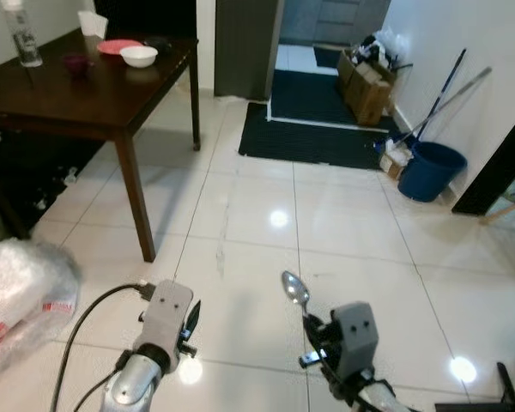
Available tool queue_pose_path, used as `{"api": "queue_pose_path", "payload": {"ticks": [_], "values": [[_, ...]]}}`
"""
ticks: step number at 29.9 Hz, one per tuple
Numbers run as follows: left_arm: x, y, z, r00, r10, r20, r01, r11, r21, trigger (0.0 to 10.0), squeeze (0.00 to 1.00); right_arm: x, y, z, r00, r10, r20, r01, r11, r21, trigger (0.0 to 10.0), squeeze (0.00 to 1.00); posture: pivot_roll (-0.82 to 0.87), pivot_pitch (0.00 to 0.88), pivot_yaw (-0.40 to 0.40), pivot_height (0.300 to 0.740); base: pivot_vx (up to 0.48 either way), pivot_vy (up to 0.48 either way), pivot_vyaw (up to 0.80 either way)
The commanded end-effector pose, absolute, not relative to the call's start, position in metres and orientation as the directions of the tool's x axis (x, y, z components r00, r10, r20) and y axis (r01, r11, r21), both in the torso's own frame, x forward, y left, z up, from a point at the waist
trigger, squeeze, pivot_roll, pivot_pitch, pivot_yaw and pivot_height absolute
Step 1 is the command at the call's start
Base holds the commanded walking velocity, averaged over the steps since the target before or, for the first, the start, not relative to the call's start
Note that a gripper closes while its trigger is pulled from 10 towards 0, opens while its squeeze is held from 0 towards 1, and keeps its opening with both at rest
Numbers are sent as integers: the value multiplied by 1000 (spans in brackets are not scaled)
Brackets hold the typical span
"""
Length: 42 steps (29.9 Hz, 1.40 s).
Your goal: Setting the table
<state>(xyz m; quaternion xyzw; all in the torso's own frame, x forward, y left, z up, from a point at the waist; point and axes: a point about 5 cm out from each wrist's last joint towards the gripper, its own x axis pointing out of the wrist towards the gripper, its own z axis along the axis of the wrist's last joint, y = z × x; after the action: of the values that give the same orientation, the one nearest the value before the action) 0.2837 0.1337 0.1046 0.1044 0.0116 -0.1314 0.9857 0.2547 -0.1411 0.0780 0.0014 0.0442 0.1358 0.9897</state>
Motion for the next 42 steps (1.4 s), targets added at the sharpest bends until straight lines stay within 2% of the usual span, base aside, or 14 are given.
{"api": "queue_pose_path", "payload": {"ticks": [1,18,32,42], "values": [[281,139,94,963,-252,-94,266,941,208,10000,0,252,-138,76,960,266,-84,-266,964,21,10000,0,12,108,33,740,480,0,-800],[284,136,96,958,-273,-82,285,935,211,10000,0,251,-140,73,970,231,-76,-230,973,20,10000,0,10,110,44,740,467,0,-760],[286,136,96,959,-272,-78,283,936,211,10000,0,254,-140,75,968,239,-71,-241,971,-10,10000,0,11,106,46,740,435,0,0],[287,138,96,961,-266,-76,276,937,213,10000,0,255,-137,75,966,251,-66,-251,968,-3,10000,0,16,102,44,740,419,0,435]]}}
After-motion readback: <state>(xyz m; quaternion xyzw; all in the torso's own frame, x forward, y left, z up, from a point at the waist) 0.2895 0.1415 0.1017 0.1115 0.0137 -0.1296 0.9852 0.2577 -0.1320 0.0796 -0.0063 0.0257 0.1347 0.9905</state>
